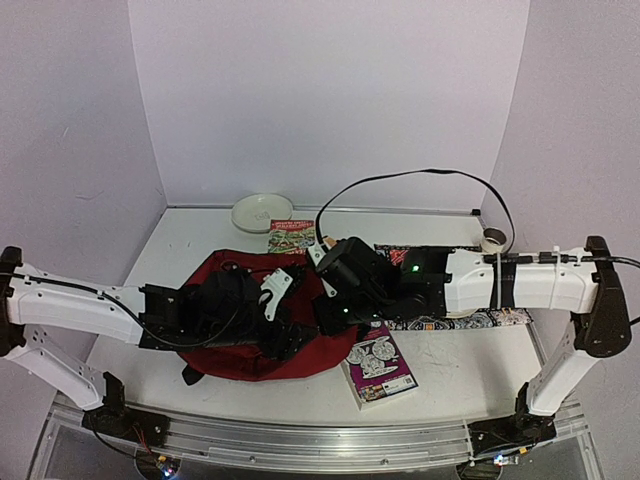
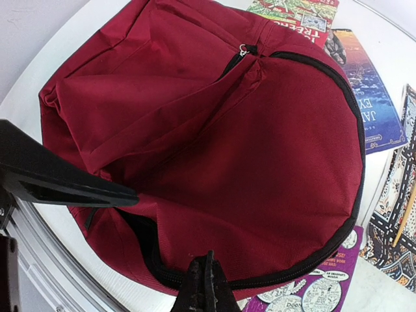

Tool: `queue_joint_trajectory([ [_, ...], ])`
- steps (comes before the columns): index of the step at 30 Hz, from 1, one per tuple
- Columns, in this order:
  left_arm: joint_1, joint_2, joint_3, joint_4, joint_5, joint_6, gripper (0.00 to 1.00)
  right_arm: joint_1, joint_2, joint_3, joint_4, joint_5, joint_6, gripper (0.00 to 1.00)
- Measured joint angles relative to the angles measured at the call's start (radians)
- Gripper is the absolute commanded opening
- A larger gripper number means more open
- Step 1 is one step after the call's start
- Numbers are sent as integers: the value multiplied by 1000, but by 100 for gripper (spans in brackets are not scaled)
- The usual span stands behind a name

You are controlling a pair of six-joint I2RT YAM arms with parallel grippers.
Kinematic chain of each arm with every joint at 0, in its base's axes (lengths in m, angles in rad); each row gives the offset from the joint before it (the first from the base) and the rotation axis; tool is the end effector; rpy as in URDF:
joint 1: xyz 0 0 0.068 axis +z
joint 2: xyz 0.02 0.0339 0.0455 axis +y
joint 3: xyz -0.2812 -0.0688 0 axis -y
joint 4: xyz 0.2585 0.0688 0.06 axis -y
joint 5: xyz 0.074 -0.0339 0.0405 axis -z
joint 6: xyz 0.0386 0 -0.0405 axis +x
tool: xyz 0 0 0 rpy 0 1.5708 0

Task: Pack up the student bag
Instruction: Hold the largest pocket of the student bag, then unzip the largest pocket of the student bag.

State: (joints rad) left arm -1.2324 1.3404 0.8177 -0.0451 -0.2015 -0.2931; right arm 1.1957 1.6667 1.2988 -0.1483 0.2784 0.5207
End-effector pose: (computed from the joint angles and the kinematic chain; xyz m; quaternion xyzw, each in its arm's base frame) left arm 0.1082 -0.2842 0.2501 0.3517 0.7998 -0.2667 0.4067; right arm 0.1587 0.3742 0.3016 -0.2175 0.8307 0.2987 0.4165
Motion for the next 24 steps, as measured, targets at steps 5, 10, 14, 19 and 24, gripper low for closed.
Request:
queue_joint_trajectory([
  [5,-2,13,-63,83,8,14,74,0,-13,-7,0,6,11,0],
  [10,-2,61,-72,143,9,36,65,-2,-23,-14,-1,8,22,0],
  [14,-2,105,-72,177,14,55,36,-4,-23,-15,0,10,27,0],
  [19,-2,136,-73,185,39,57,14,-12,-31,-26,-3,21,30,0],
  [24,-4,72,-112,194,45,27,5,-65,-77,-78,-13,29,41,0],
])
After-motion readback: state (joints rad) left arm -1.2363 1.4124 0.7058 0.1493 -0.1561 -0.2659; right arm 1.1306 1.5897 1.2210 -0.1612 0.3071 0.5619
